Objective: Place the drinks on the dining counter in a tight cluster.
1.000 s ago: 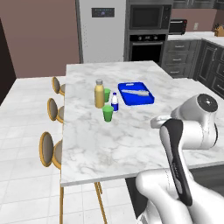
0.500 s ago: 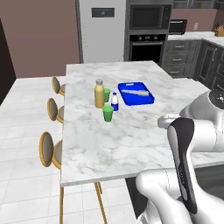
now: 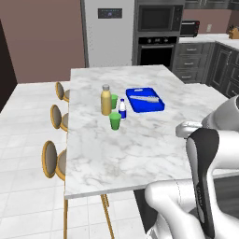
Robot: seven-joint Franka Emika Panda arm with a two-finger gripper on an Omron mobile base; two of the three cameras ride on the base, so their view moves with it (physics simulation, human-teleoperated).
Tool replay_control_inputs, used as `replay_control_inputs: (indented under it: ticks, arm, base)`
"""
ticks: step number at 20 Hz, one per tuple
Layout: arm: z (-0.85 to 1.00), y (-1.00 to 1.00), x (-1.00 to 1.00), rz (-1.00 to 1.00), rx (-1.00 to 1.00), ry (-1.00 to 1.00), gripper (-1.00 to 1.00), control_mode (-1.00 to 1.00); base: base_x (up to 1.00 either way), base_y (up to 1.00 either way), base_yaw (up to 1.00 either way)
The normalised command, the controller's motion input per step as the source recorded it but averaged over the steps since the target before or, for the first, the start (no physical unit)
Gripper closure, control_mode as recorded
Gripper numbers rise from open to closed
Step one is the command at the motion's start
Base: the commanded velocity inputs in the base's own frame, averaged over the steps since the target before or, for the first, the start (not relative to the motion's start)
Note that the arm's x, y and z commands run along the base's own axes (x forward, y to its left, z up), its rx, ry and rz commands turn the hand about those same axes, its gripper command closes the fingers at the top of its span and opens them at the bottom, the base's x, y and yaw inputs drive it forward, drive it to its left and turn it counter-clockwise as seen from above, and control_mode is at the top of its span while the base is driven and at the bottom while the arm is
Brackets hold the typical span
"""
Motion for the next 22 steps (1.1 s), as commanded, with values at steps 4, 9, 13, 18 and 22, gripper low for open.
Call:
replay_control_inputs:
  ticks: [4, 9, 13, 18, 22]
  arm:
    - [0.0, 0.0, -0.03, -0.02, 0.0, 0.0, -1.0, -1.0]
    - [0.0, 0.0, 0.0, 0.0, 0.0, 0.0, -1.0, -1.0]
    - [0.0, 0.0, 0.0, 0.0, 0.0, 0.0, -1.0, -1.0]
    - [0.0, 0.0, -0.01, 0.0, 0.0, 0.0, -1.0, -1.0]
    - [0.0, 0.0, -0.09, 0.0, 0.0, -0.01, -1.0, -1.0]
  base:
    - [0.0, 0.0, 0.0]
    - [0.0, 0.0, 0.0]
    - [0.0, 0.0, 0.0]
    - [0.0, 0.0, 0.0]
    - [0.0, 0.0, 0.0]
